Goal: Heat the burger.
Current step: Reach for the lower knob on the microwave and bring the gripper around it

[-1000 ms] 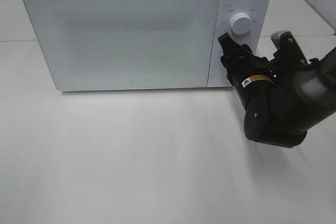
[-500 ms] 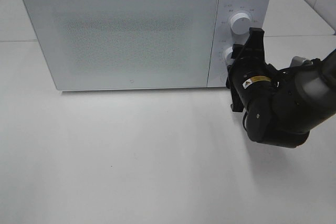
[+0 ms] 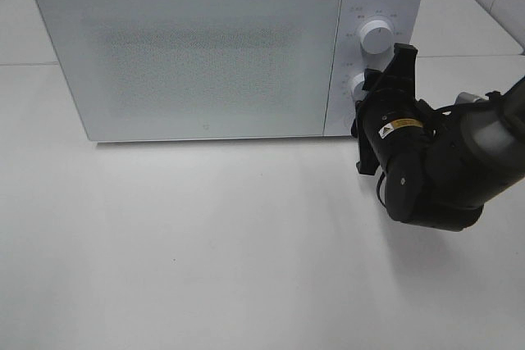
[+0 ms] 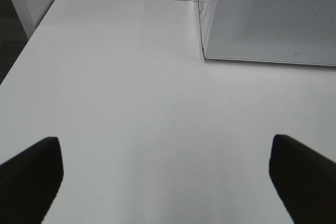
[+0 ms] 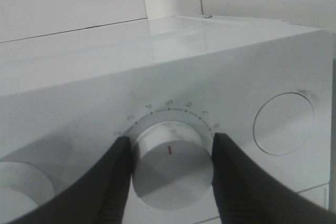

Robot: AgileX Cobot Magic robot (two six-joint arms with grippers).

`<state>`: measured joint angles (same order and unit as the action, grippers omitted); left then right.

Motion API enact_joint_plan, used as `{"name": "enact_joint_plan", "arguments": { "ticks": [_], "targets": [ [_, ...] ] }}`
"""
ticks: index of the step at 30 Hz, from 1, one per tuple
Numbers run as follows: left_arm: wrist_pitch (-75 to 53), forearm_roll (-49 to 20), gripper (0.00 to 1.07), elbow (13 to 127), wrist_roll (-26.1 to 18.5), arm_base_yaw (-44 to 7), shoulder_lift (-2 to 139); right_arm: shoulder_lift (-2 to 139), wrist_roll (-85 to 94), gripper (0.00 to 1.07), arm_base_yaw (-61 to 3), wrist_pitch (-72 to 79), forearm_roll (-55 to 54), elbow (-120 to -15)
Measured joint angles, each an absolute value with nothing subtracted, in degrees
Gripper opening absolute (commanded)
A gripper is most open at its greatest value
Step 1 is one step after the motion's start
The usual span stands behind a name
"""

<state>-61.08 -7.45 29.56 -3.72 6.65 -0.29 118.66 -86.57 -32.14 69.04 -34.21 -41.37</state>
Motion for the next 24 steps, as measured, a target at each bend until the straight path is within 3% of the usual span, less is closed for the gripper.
{"name": "enact_joint_plan", "arguments": {
  "ticks": [15,24],
  "targets": [
    [-61.1,-7.4,0.99,29.6,-3.7,6.6,-0.3,118.7,-81.9,0.10,-32.2,69.0,-35.5,-41.4],
    [-61.1,-7.4,0.99,29.6,-3.7,6.6,-0.3,118.7,-80.0,0.33,-32.6,69.0,-37.7,-41.8]
  ]
}}
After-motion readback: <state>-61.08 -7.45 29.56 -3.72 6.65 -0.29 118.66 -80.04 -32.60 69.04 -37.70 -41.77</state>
